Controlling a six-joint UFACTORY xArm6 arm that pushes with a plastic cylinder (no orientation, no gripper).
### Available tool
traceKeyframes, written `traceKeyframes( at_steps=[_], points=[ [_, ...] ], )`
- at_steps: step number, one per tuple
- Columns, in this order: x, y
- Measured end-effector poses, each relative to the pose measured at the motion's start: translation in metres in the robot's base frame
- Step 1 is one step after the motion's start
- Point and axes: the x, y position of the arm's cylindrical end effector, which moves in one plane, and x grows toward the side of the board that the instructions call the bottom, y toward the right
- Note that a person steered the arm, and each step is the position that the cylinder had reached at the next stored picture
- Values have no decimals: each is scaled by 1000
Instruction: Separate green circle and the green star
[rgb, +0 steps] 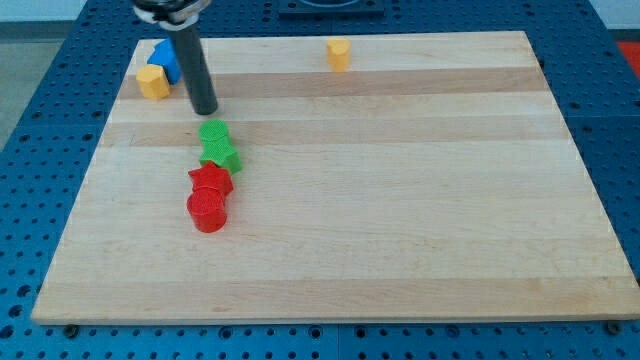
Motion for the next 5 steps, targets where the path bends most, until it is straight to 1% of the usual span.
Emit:
traceKeyframes(
  at_steps=[1,2,3,5],
  points=[
    [25,-19],
    [50,-11],
    [67,22],
    [71,91]
  ],
)
